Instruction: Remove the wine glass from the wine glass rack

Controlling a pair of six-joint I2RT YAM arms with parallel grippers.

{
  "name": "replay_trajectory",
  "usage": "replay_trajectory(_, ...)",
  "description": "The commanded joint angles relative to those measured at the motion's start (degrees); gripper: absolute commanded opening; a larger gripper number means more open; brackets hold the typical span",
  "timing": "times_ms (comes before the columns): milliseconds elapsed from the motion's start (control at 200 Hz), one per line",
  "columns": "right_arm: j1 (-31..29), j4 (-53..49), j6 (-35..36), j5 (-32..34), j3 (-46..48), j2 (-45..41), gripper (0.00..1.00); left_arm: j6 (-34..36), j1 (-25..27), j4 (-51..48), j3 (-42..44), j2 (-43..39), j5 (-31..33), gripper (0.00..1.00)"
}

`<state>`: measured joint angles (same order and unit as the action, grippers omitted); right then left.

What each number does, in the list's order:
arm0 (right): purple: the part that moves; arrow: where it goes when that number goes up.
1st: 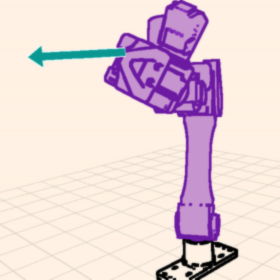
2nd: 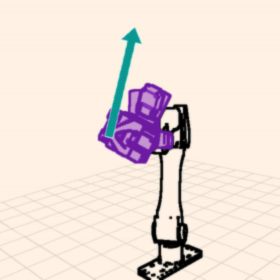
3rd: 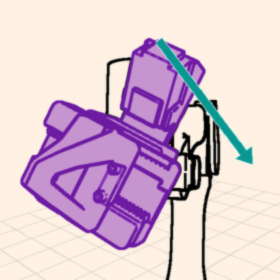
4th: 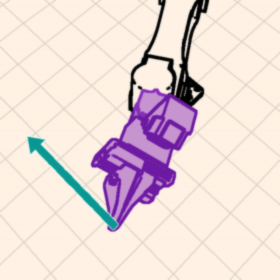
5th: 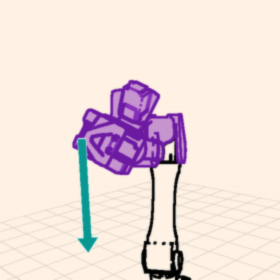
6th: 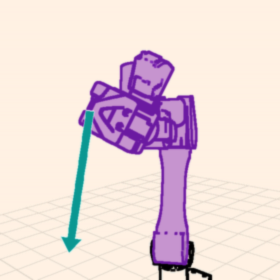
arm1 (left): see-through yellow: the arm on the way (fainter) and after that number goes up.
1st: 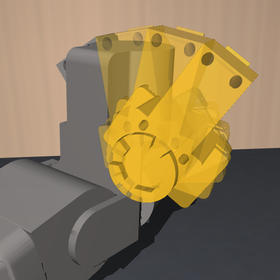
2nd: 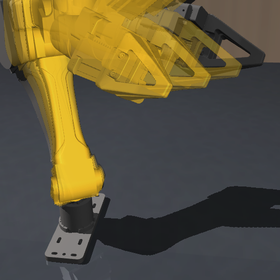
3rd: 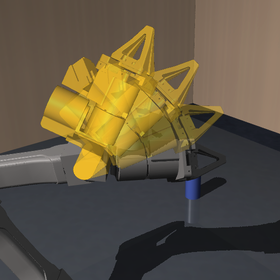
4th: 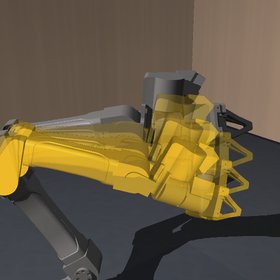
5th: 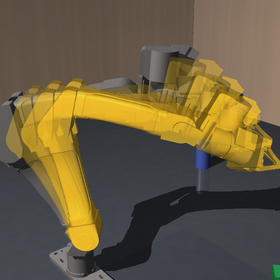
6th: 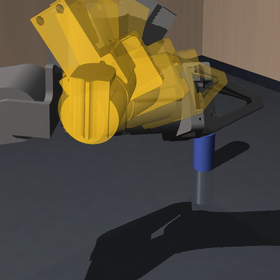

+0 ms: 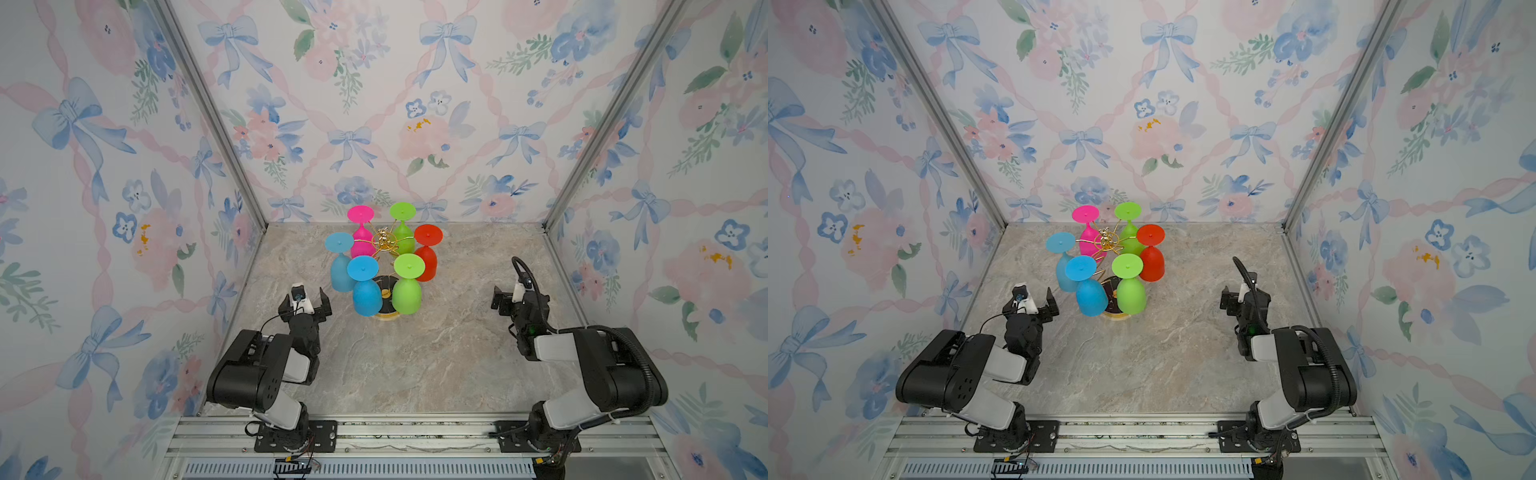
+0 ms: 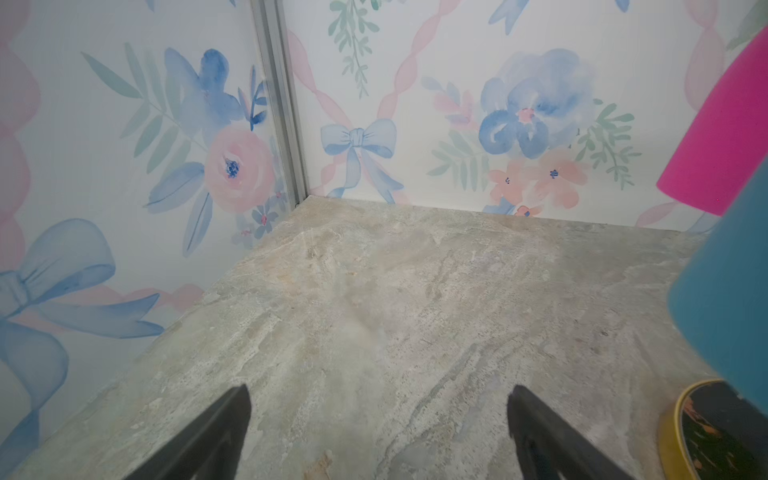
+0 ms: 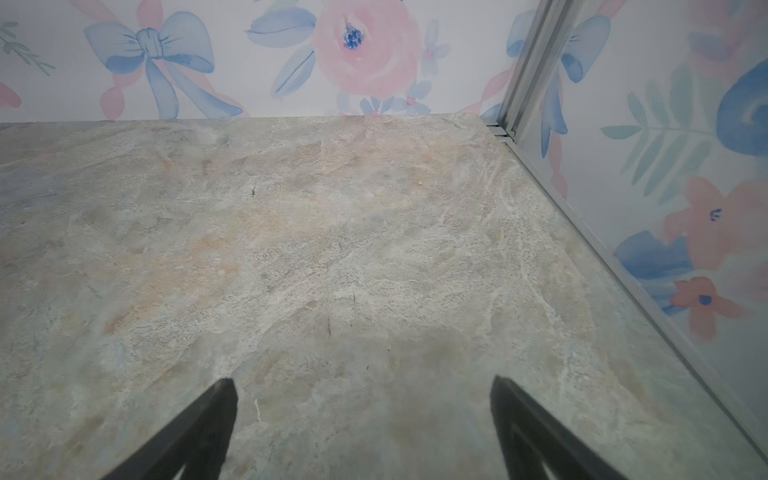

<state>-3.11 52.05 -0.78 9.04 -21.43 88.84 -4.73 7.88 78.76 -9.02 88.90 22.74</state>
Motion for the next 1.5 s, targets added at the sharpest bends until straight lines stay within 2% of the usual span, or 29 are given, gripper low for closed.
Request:
replay_trajectory(0,-0.29,-0.17,0.69,-0.01,-1.07,-0.17,0.97,-0.45,0.21,0.12,-0.92,0.13,0.49,0.98)
replay_trajectory(1115,-0.37,-0.09,0.69,0.26,-1.02,-0.29,0.97,-0.68,0.14,0.08,-0.85,-0.27,0.96,0.98)
replay_trajectory(1270,-1.14,-4.89,0.75,2.56,-2.66,-2.68,0.97,-0.63,0.12,0.08,-0.56,-1.65,1.16,0.98)
replay_trajectory(1345,-1.53,-10.76,0.69,4.12,-4.68,-5.11,0.97,-0.39,0.2,-1.38,-0.45,-4.05,1.93,0.98)
replay_trajectory(1495,-1.87,-27.15,-1.47,6.52,-10.72,-9.73,0.97,-2.63,0.29,-15.43,-2.37,-14.32,6.04,0.98)
